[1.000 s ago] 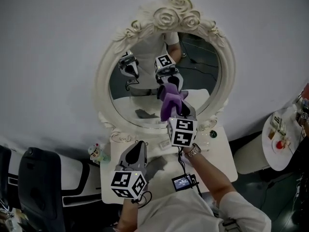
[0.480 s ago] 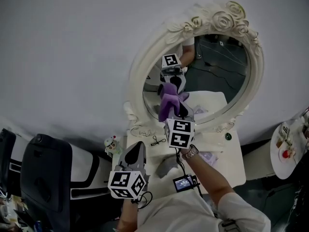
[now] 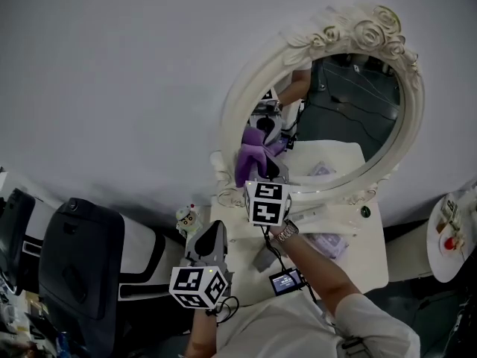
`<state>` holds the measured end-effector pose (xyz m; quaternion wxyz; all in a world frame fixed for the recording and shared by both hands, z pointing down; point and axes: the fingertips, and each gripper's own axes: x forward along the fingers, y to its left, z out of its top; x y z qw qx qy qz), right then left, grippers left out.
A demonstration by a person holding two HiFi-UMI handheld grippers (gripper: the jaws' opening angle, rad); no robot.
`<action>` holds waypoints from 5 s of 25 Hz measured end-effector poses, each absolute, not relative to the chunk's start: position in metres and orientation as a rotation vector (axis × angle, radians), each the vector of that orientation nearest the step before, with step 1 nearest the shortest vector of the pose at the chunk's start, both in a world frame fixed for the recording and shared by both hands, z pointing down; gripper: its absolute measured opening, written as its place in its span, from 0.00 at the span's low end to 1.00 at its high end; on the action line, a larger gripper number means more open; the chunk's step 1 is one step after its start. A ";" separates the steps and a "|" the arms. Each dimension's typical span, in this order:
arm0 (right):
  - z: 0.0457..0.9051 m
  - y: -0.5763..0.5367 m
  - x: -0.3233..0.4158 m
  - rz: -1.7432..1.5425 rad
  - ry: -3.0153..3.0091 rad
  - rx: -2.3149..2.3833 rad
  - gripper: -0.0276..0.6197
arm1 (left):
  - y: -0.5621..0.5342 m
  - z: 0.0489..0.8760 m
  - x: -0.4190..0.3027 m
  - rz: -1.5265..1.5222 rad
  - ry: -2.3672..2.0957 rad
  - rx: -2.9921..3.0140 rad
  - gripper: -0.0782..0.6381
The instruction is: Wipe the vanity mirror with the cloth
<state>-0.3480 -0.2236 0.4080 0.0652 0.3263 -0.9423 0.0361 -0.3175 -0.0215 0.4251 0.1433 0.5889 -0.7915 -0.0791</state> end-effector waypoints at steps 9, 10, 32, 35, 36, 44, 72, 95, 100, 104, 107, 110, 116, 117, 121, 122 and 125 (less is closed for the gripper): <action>0.412 -0.213 -0.353 0.126 -2.903 0.837 0.14 | -0.026 0.428 -0.303 -0.195 -2.291 1.670 0.11; 0.412 -0.213 -0.348 0.134 -2.914 0.821 0.14 | -0.032 0.428 -0.297 -0.188 -2.284 1.681 0.11; 0.475 -0.410 -0.066 0.227 -2.633 1.289 0.14 | -0.217 0.426 -0.107 -0.093 -1.984 2.034 0.11; 0.481 -0.427 -0.047 0.241 -2.600 1.326 0.14 | -0.224 0.428 -0.098 -0.090 -1.976 2.037 0.11; 0.482 -0.431 -0.044 0.241 -2.597 1.331 0.14 | -0.225 0.429 -0.096 -0.088 -1.975 2.036 0.11; 0.491 -0.438 -0.056 0.253 -2.574 1.372 0.14 | -0.200 0.435 -0.124 -0.091 -2.035 1.956 0.11; 0.503 -0.258 -0.299 0.157 -2.711 0.881 0.14 | -0.036 0.445 -0.277 -0.162 -2.248 1.690 0.11; 0.504 -0.246 -0.272 0.184 -2.739 0.868 0.14 | -0.052 0.456 -0.262 -0.143 -2.213 1.694 0.11; 0.513 -0.301 -0.194 0.179 -2.664 0.991 0.14 | -0.115 0.454 -0.203 -0.138 -2.105 1.829 0.11; 0.518 -0.347 -0.136 0.180 -2.607 1.090 0.14 | -0.160 0.454 -0.161 -0.138 -2.032 1.901 0.11; 0.524 -0.375 -0.102 0.195 -2.570 1.145 0.14 | -0.186 0.456 -0.136 -0.128 -1.991 1.938 0.11; 0.534 -0.392 -0.082 0.213 -2.541 1.159 0.14 | -0.205 0.456 -0.119 -0.122 -1.973 1.956 0.11; 0.556 -0.407 -0.081 0.234 -2.507 1.130 0.14 | -0.213 0.462 -0.114 -0.124 -1.982 1.926 0.11; 0.560 -0.408 -0.085 0.236 -2.503 1.124 0.14 | -0.211 0.464 -0.116 -0.120 -1.984 1.914 0.11; 0.570 -0.408 -0.101 0.242 -2.488 1.129 0.14 | -0.197 0.471 -0.132 -0.107 -2.002 1.868 0.11; 0.573 -0.407 -0.104 0.244 -2.481 1.141 0.14 | -0.192 0.473 -0.138 -0.106 -2.009 1.856 0.11; 0.584 -0.398 -0.116 0.261 -2.465 1.136 0.14 | -0.176 0.476 -0.159 -0.113 -2.033 1.822 0.11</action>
